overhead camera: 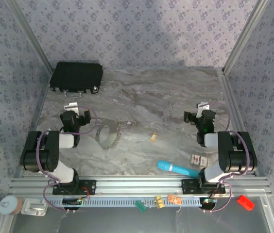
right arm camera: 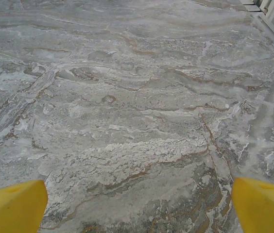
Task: Put the keys on the keyring
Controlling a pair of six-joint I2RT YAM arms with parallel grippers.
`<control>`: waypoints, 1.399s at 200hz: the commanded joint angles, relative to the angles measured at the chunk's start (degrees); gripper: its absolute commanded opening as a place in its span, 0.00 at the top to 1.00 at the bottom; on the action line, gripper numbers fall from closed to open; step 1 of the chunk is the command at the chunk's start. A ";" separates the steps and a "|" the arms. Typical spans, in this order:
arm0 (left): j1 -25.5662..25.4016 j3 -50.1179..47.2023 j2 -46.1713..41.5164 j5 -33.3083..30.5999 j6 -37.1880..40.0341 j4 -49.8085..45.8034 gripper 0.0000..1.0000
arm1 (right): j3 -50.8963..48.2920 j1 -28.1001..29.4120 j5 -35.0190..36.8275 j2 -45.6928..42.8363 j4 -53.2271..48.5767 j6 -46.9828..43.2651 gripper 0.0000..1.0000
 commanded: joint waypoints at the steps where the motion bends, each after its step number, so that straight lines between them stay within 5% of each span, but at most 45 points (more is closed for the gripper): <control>1: 0.30 1.28 0.42 -0.43 0.84 1.55 0.00 | 1.15 -0.35 -0.52 0.70 1.19 -0.75 0.01; 210: 0.92 1.23 0.39 1.11 0.60 1.57 0.00 | 0.91 -0.73 -1.68 0.47 1.51 -0.62 0.01; 243: 0.93 8.83 -5.90 1.80 1.00 -16.22 0.00 | 6.11 0.33 -12.88 -8.13 -14.26 -6.42 0.01; 280: 0.71 10.26 -13.76 1.11 -2.57 -18.75 0.00 | 10.03 3.04 -8.74 -18.72 -25.74 -3.04 0.01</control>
